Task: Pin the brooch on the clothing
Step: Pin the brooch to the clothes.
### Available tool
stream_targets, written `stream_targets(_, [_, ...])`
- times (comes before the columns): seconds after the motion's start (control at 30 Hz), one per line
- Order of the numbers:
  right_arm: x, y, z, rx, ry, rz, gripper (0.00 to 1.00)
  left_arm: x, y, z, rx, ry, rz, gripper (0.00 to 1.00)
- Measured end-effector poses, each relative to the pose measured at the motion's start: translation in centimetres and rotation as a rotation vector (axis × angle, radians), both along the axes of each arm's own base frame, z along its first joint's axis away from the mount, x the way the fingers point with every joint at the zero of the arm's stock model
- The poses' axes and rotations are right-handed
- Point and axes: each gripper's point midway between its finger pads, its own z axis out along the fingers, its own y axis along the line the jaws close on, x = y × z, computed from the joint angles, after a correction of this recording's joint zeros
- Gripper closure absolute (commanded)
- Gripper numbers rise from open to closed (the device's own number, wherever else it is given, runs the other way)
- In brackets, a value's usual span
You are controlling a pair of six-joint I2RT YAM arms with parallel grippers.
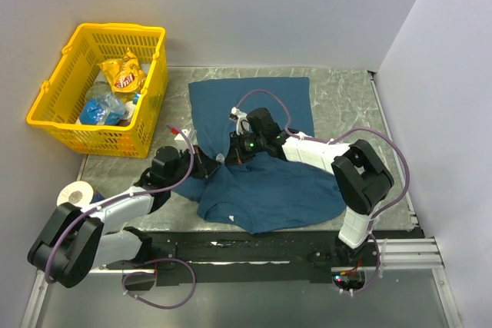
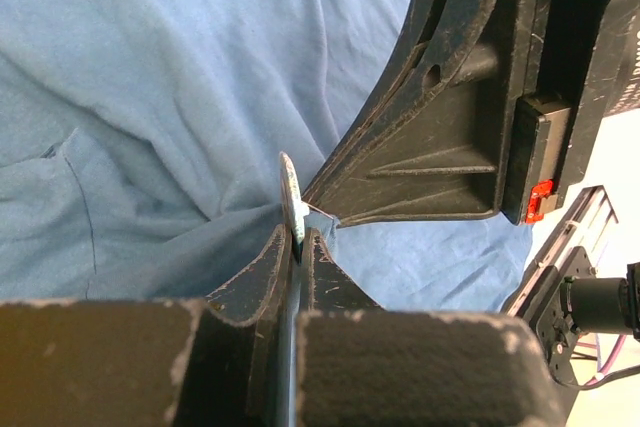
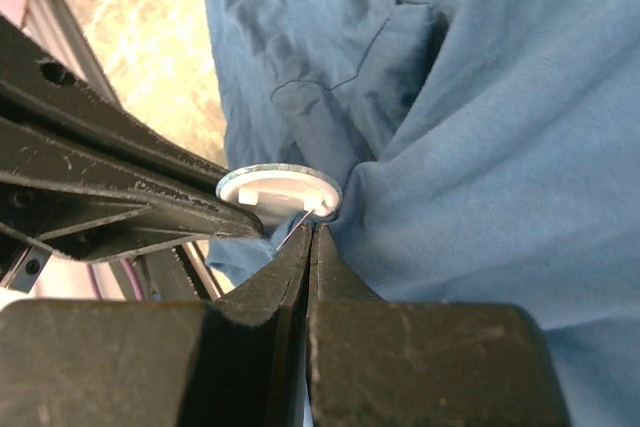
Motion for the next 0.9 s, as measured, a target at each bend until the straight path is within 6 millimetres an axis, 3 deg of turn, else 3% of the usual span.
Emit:
stream_targets(0.23, [0.5, -0.9, -0.5, -0.074, -0.008, -0.065, 1.00, -0.1, -0.3, 0.4, 0.003, -0.002, -0.011, 0.99])
stream_targets(0.5, [1.9, -1.8, -1.2, -0.140, -0.056, -0.141, 1.00, -2.0, -3.9, 4.7, -0.086, -0.083, -0.177, 0.99])
stream_targets(0.9, [2.3, -1.7, -1.0, -0.142, -0.083, -0.148, 1.00, -1.4, -3.3, 3.9, -0.035, -0.087, -0.137, 0.99])
